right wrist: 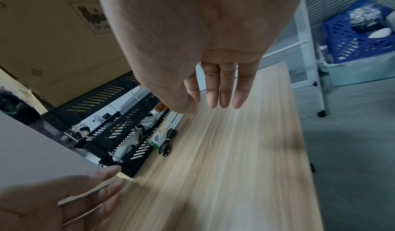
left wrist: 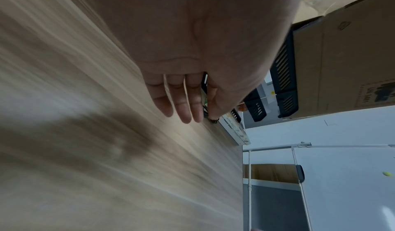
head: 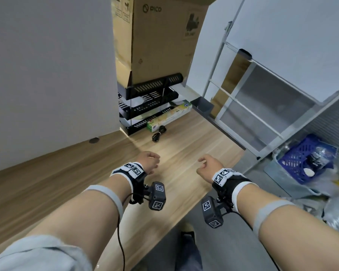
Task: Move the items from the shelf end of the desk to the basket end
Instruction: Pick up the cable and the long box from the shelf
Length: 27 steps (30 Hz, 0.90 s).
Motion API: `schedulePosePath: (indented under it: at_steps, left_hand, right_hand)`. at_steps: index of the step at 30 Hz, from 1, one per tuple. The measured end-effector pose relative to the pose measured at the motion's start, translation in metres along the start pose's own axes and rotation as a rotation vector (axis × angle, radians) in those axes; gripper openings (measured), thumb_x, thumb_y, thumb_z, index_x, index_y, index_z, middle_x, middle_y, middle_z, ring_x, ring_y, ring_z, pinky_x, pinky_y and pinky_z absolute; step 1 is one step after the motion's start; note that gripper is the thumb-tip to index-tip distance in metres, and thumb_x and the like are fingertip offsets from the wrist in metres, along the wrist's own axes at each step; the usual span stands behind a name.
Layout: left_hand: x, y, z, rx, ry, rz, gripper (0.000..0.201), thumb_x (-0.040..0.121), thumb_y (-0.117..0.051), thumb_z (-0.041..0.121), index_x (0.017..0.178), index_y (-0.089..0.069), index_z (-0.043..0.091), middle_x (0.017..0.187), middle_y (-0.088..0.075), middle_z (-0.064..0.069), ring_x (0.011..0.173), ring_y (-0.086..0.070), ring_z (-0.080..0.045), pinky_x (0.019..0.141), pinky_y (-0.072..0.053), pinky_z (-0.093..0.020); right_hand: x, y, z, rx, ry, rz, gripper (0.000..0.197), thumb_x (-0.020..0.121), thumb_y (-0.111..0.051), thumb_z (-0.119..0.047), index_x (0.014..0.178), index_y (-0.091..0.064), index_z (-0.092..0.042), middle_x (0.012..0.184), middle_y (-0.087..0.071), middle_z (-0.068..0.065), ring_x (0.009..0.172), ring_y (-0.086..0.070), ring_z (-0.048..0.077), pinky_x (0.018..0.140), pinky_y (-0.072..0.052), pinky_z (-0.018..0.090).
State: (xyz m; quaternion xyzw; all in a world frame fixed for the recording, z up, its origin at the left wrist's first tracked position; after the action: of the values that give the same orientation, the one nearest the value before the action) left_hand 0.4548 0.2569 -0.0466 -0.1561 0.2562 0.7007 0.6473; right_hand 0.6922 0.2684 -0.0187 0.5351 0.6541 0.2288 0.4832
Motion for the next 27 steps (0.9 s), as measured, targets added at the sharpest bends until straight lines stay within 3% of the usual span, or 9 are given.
schedulePosePath:
  at_steps: [4,6,9,12,16,20,24,27]
  left_hand:
    - [0.054,-0.013,0.015,0.009,0.04,0.073,0.017,0.089,-0.061,0.007,0.106,-0.063,0.012,0.091,-0.061,-0.01,0.079,-0.055,-0.021,0.057,-0.041,-0.027]
    - [0.082,-0.017,0.022,0.019,0.052,0.121,0.025,0.087,-0.062,0.009,0.112,-0.063,0.013,0.097,-0.064,-0.01,0.08,-0.058,-0.023,0.059,-0.046,-0.029]
    - [0.119,-0.025,0.03,0.053,0.076,0.219,0.041,0.084,-0.068,0.013,0.125,-0.06,0.015,0.102,-0.063,-0.007,0.083,-0.062,-0.024,0.073,-0.053,-0.031]
    - [0.154,-0.034,0.031,0.122,0.102,0.342,0.057,0.081,-0.074,0.019,0.134,-0.055,0.015,0.117,-0.06,-0.009,0.096,-0.064,-0.026,0.085,-0.054,-0.032]
    - [0.192,-0.041,0.025,0.261,0.144,0.409,0.067,0.078,-0.074,0.032,0.14,-0.049,0.025,0.137,-0.05,-0.018,0.12,-0.055,-0.034,0.104,-0.047,-0.041]
    - [0.212,-0.045,0.014,0.333,0.135,0.495,0.062,0.076,-0.073,0.041,0.134,-0.055,0.033,0.132,-0.046,-0.014,0.124,-0.048,-0.036,0.107,-0.044,-0.043]
    - [0.225,-0.037,0.002,0.418,0.071,0.568,0.041,0.077,-0.072,0.047,0.117,-0.066,0.04,0.119,-0.058,-0.007,0.121,-0.046,-0.033,0.102,-0.044,-0.041]
    - [0.231,-0.025,-0.004,0.398,0.032,0.565,0.034,0.072,-0.069,0.045,0.106,-0.07,0.045,0.109,-0.066,-0.001,0.113,-0.052,-0.03,0.099,-0.045,-0.037]
  right_hand:
    - [0.074,0.02,-0.013,-0.081,0.09,-0.022,0.044,0.082,-0.063,-0.016,0.125,-0.057,-0.017,0.12,-0.059,0.009,0.083,-0.059,0.021,0.071,-0.045,0.026]
    - [0.112,0.029,-0.02,-0.114,0.144,-0.044,0.046,0.08,-0.067,-0.016,0.125,-0.056,-0.018,0.122,-0.056,0.011,0.084,-0.059,0.022,0.072,-0.045,0.026]
    - [0.164,0.042,-0.032,-0.204,0.212,-0.077,0.046,0.081,-0.066,-0.017,0.125,-0.053,-0.02,0.126,-0.05,0.01,0.097,-0.061,0.026,0.08,-0.048,0.028]
    - [0.209,0.052,-0.046,-0.29,0.271,-0.098,0.049,0.082,-0.063,-0.018,0.129,-0.052,-0.018,0.134,-0.046,0.011,0.115,-0.056,0.03,0.098,-0.047,0.035]
    - [0.257,0.052,-0.065,-0.405,0.375,-0.088,0.053,0.083,-0.061,-0.017,0.135,-0.047,-0.017,0.138,-0.045,0.013,0.122,-0.052,0.036,0.101,-0.045,0.04]
    - [0.295,0.039,-0.081,-0.521,0.474,-0.074,0.062,0.083,-0.06,-0.016,0.142,-0.04,-0.017,0.146,-0.038,0.012,0.128,-0.045,0.034,0.104,-0.042,0.04]
    - [0.325,0.015,-0.101,-0.553,0.507,-0.074,0.068,0.084,-0.063,-0.017,0.146,-0.035,-0.02,0.154,-0.029,0.009,0.139,-0.033,0.034,0.112,-0.032,0.044]
    - [0.345,-0.003,-0.116,-0.549,0.537,-0.113,0.072,0.083,-0.061,-0.007,0.148,-0.031,-0.014,0.157,-0.025,0.013,0.143,-0.029,0.033,0.115,-0.03,0.041]
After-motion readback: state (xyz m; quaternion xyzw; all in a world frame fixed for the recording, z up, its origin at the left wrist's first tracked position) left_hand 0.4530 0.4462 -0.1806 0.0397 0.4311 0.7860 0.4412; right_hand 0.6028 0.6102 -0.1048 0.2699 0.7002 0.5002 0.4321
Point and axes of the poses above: each hand's wrist, its own x-axis towards the middle knuckle, its own y-axis out of the back of the hand, z = x × y, the point moved 1 cm from there along x, towards the middle knuckle
